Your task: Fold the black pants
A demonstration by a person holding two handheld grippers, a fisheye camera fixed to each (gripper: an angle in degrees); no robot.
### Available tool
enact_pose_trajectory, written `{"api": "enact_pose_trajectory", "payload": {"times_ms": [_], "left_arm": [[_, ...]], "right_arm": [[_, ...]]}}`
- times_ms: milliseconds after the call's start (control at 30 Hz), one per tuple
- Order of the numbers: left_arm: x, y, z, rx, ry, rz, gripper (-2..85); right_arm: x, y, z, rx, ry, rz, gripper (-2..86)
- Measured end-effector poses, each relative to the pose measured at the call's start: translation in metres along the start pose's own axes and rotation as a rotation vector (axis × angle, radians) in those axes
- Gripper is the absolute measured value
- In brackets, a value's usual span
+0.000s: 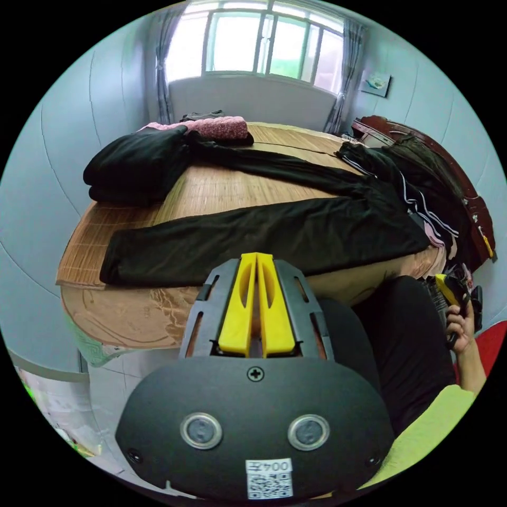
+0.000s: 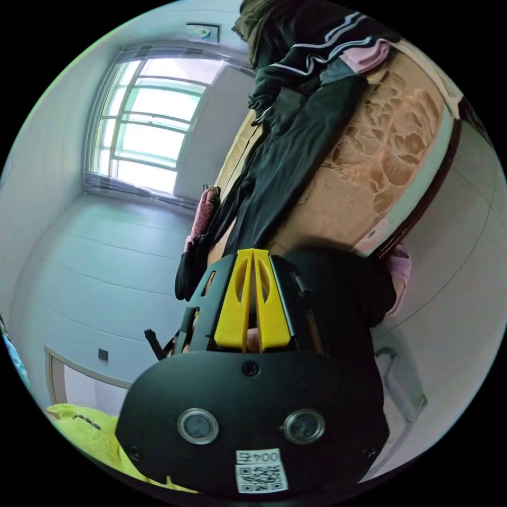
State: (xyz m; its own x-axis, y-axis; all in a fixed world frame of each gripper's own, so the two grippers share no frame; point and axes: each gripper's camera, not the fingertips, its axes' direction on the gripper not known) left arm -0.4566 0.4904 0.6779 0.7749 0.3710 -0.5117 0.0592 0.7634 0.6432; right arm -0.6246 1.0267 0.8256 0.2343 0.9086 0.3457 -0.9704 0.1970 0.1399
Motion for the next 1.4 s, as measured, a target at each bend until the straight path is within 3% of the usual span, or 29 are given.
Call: {"api": "enact_pose_trajectory", "payload": {"times_ms": [167,200,300,500,600,800,867,933,1033,1167,1233,1400], "left_arm": [[-0.013,-0.027,0.051,-0.146,-0.105,0.037,0.7],[-0.017,-0.031,0.07,-0.232,-0.095,0.053,0.8],[-0.012,-0.055,0.062,-0.261,-0.051,0.088,1.2],[0.008,-0.157,0.015,-0.016,-0.224,0.327,3.8],[0.021,-0.22,0.049,-0.058,-0.394,0.505,6.7],[0.08,-0.336,0.134,-0.125,-0.471,0.788,10.2],[0.098,-0.367,0.155,-0.146,-0.471,0.841,11.0],[0.114,-0.39,0.175,-0.156,-0.519,0.912,11.7],[0.132,-0.422,0.207,-0.197,-0.577,0.972,12.6],[0.154,-0.452,0.245,-0.247,-0.617,1.027,14.0],[0.162,-0.46,0.26,-0.273,-0.637,1.075,14.6],[0.175,-0.494,0.289,-0.315,-0.612,1.122,15.8]], "right_arm": [[-0.025,-0.04,0.05,-0.048,0.027,-0.031,-0.7],[-0.03,-0.047,0.066,-0.081,0.046,-0.022,-0.7],[-0.048,-0.054,0.091,-0.12,0.005,-0.059,-0.7],[-0.072,-0.061,0.141,-0.197,-0.153,-0.189,-0.7],[-0.075,-0.065,0.171,-0.267,-0.193,-0.181,-0.6],[-0.112,-0.085,0.172,-0.241,-0.194,-0.238,2.3],[-0.143,-0.101,0.164,-0.235,-0.087,-0.403,5.8],[-0.19,-0.142,0.167,-0.303,0.175,-0.681,8.7],[-0.228,-0.217,0.184,-0.302,0.424,-0.872,9.7],[-0.262,-0.31,0.229,-0.327,0.638,-1.003,12.3],[-0.281,-0.354,0.272,-0.434,0.841,-1.081,14.2],[-0.31,-0.402,0.35,-0.623,1.068,-1.199,16.0]]}}
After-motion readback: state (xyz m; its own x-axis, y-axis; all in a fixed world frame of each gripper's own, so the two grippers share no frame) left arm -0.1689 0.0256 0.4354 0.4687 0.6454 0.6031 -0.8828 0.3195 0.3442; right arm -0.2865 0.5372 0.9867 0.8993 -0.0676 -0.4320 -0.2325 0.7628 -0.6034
